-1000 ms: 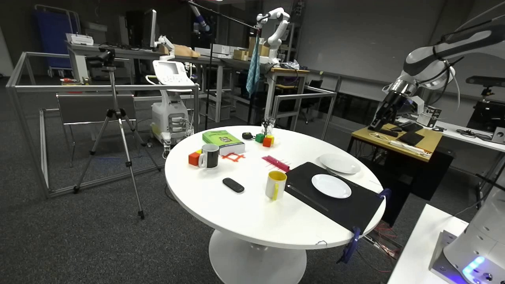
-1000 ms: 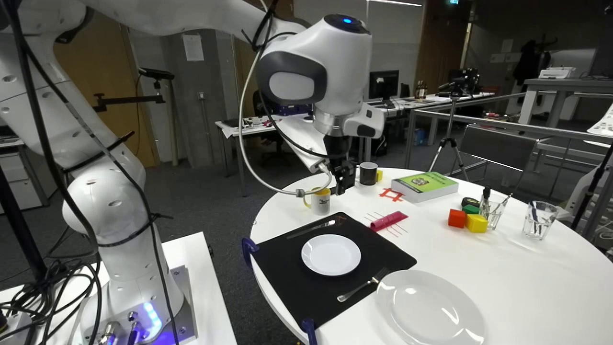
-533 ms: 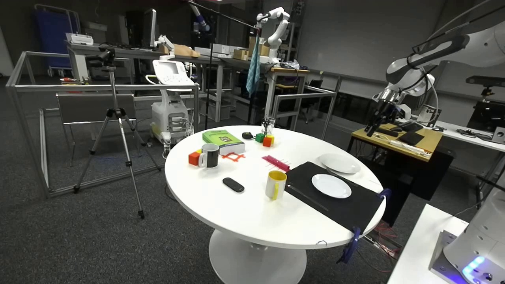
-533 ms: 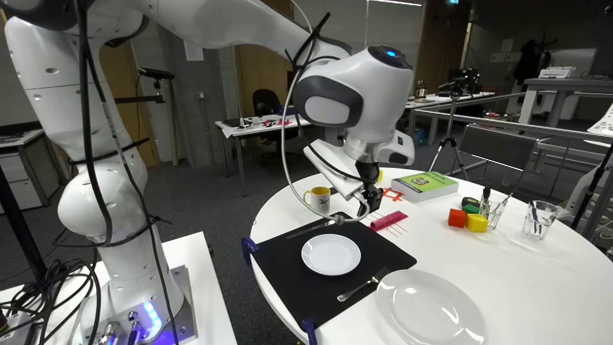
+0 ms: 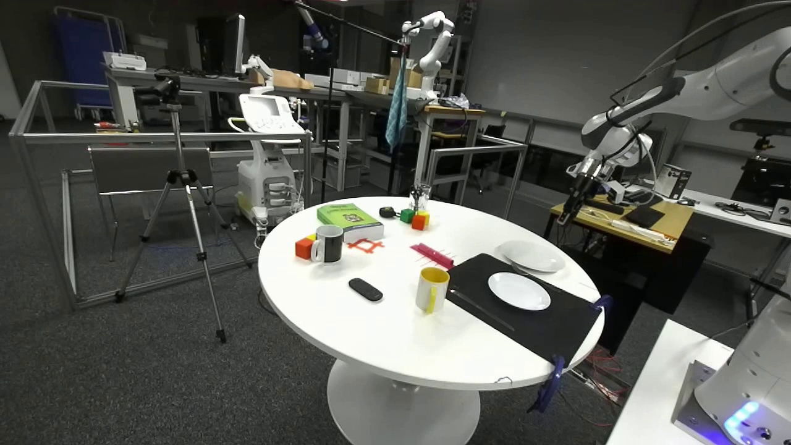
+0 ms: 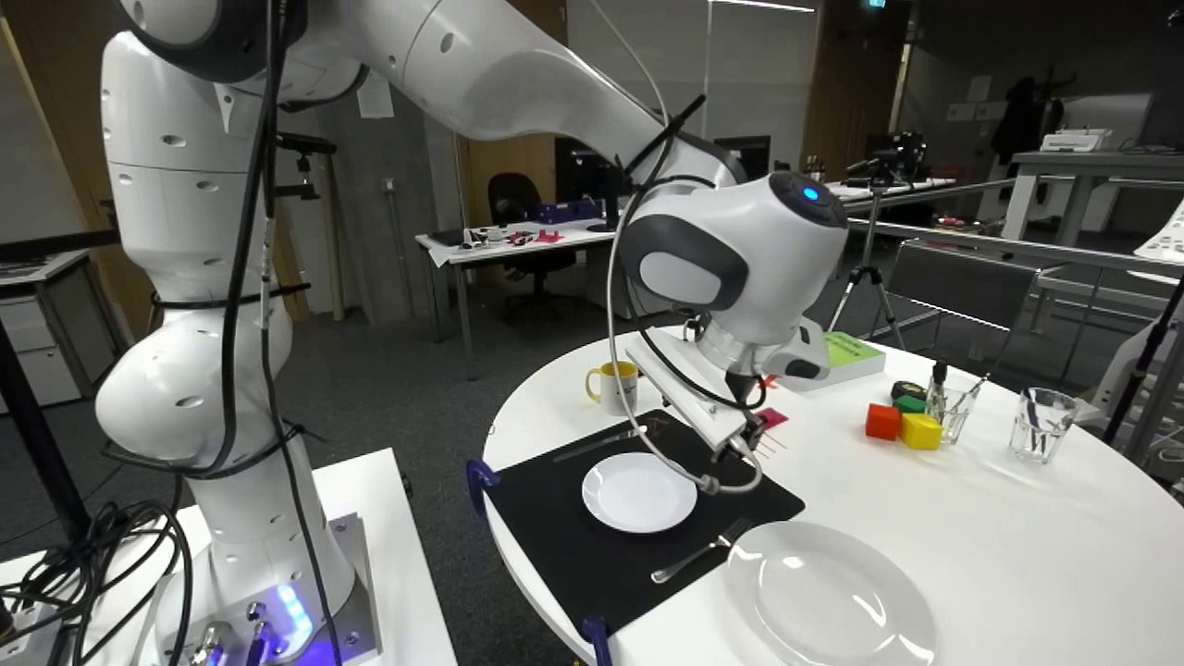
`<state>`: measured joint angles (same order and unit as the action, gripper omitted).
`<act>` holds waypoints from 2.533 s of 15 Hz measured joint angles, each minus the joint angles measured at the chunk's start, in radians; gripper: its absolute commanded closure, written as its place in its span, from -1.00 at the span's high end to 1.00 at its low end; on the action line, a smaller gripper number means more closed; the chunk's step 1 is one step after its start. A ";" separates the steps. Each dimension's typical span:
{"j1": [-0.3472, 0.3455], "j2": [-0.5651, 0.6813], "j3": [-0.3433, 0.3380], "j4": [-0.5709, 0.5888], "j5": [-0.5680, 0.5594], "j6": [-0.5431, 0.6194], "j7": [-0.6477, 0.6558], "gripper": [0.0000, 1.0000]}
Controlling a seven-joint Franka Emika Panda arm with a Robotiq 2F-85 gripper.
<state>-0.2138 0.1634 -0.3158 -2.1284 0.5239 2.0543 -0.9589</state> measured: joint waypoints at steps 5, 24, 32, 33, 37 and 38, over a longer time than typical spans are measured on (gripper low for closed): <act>-0.059 0.099 0.065 0.037 0.037 0.000 -0.066 1.00; -0.116 0.364 0.218 0.161 0.039 0.006 -0.196 1.00; -0.116 0.383 0.220 0.170 0.035 0.004 -0.194 1.00; -0.117 0.383 0.220 0.170 0.035 0.004 -0.194 1.00; -0.126 0.388 0.220 0.170 0.036 0.004 -0.193 1.00; -0.130 0.391 0.220 0.170 0.036 0.004 -0.193 1.00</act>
<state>-0.3434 0.5541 -0.0958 -1.9579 0.5596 2.0583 -1.1522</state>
